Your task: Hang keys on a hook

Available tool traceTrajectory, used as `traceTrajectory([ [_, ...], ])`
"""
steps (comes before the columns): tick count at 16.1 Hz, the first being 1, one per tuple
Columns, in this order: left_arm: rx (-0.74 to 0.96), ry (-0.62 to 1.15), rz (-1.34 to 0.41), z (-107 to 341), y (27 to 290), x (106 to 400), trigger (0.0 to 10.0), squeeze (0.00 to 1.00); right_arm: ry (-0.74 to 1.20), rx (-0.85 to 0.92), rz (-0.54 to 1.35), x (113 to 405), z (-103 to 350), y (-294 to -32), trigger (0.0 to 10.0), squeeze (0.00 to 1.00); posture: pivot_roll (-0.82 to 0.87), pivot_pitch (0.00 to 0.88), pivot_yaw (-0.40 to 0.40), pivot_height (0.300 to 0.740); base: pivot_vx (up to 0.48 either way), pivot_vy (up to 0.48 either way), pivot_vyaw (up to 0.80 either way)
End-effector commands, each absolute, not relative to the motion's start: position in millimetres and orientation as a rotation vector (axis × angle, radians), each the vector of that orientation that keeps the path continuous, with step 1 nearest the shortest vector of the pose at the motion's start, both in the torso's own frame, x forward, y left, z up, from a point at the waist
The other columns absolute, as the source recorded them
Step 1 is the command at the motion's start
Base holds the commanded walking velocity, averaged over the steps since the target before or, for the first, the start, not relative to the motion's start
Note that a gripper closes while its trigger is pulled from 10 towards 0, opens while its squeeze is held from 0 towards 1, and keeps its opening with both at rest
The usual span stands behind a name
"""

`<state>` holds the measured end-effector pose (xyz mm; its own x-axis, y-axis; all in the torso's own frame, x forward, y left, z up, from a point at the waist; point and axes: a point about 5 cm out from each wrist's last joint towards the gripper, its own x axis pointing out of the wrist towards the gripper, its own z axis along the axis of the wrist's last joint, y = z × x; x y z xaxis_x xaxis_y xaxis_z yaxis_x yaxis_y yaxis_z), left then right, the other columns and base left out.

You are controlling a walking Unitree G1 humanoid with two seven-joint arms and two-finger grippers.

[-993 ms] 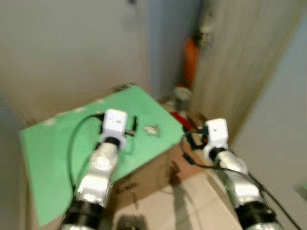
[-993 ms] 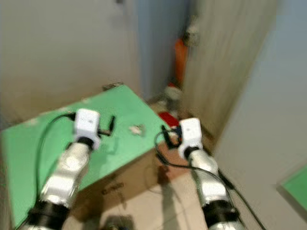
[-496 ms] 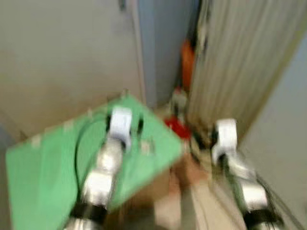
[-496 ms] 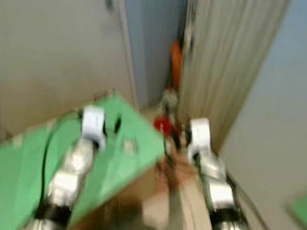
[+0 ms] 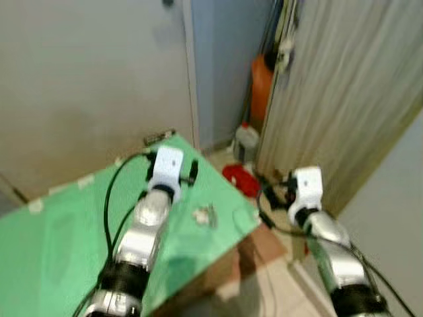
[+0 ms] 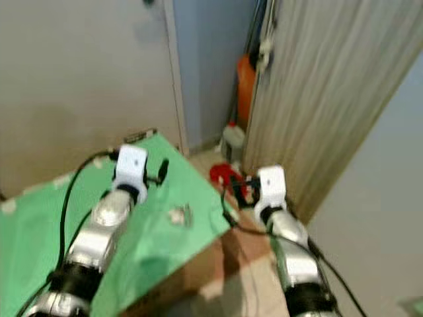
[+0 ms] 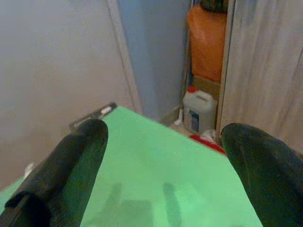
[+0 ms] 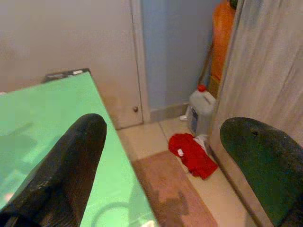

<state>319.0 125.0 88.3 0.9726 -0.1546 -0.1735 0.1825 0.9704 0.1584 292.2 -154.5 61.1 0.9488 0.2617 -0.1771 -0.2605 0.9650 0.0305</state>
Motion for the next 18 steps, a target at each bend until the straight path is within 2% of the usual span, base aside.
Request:
traceTrajectory([
  [1, 0.17, 0.17, -0.181, 88.4, 124.7, 322.0, 10.0, 0.0, 0.175, 0.009, 0.291, 292.5, 64.6, -149.3, 10.0, 0.0, -0.06, 0.0, 0.017, 0.74, 0.0, 0.0, 0.0],
  [2, 0.167, 0.21, -0.21, 80.0, 113.0, 325.9, 10.0, 0.0, 0.186, 0.001, 0.289, 288.0, 63.2, -153.1, 10.0, 0.0, -0.08, 0.0, 0.011, 0.74, 0.0, 0.0, 0.0],
  [5, 0.143, 0.25, -0.215, 71.7, 103.7, 331.1, 10.0, 0.0, 0.188, -0.01, 0.276, 279.9, 65.3, -160.9, 10.0, 0.0, -0.11, 0.0, 0.009, 0.74, 0.0, 0.0, 0.0],
  [9, 0.184, 0.272, -0.191, 63.6, 110.9, 337.1, 10.0, 0.0, 0.189, -0.017, 0.257, 261.9, 68.5, -173.3, 10.0, 0.0, -0.17, 0.0, 0.006, 0.74, 0.0, 0.0, 0.0],
  [13, 0.146, 0.303, -0.128, 58.6, 126.4, 341.7, 10.0, 0.0, 0.19, -0.032, 0.25, 248.1, 74.7, -182.1, 10.0, 0.0, -0.21, 0.0, -0.005, 0.74, 0.0, 0.0, 0.0],
  [18, 0.144, 0.361, -0.116, 45.3, 127.0, 337.2, 10.0, 0.0, 0.239, -0.052, 0.238, 224.7, 78.0, -192.3, 10.0, 0.0, -0.26, 0.06, -0.022, 0.74, 0.0, 0.0, 0.0],
])
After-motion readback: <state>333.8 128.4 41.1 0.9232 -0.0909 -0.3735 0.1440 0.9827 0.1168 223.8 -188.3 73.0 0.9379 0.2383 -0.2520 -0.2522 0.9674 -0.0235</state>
